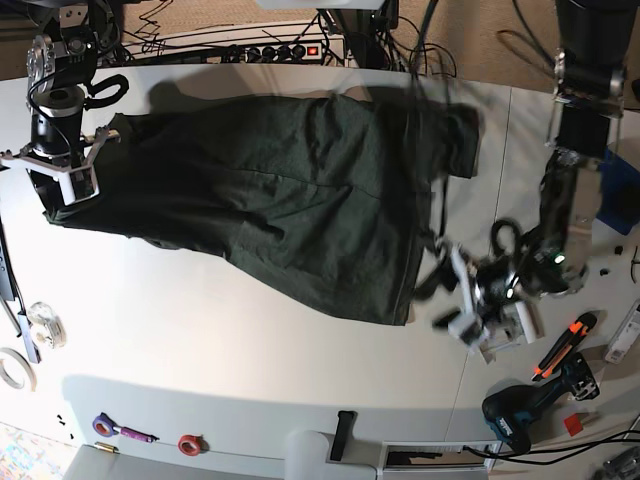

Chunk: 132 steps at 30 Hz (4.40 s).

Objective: Layout the t-shirt on the table in an organized manner, then fold the t-shirt properly
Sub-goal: 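Pull the shirt edge with the left gripper away from the right gripper to spread it, then lower the shirt onto the table with both grippers and release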

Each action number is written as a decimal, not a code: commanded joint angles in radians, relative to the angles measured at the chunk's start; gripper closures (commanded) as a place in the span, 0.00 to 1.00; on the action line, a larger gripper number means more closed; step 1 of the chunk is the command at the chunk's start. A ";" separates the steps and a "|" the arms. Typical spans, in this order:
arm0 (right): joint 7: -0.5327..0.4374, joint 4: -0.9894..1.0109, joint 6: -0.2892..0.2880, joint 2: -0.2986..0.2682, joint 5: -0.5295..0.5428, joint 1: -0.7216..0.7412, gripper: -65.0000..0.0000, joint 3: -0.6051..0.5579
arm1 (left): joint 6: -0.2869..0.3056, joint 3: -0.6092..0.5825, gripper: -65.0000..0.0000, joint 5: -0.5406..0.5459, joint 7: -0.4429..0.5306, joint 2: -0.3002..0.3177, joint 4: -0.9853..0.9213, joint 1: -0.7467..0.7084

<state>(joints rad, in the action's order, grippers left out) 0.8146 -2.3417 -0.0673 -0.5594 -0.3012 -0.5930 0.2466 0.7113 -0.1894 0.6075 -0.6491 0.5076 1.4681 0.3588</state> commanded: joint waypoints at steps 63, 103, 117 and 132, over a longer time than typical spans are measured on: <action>-0.002 -0.015 0.019 -0.014 -0.016 0.003 1.00 0.010 | -0.013 -0.194 1.00 0.352 -0.403 0.208 0.243 -0.220; -0.115 0.116 0.027 -0.014 0.019 0.370 1.00 0.010 | -0.252 0.150 1.00 -0.077 0.064 0.168 0.299 0.113; -0.235 0.718 -0.126 -0.014 0.310 0.855 1.00 -0.009 | -0.243 0.159 1.00 -0.132 0.225 0.123 -0.089 0.190; -0.513 1.491 -0.117 0.127 0.256 1.238 1.00 -0.253 | -0.220 0.159 1.00 -0.314 0.465 -0.126 -0.657 0.375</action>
<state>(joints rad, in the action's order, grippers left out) 0.3302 -0.8276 -0.1986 -0.4129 -0.0471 0.6075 -0.0128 0.4973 -0.0368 0.2794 -0.2066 0.3668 0.7891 0.6952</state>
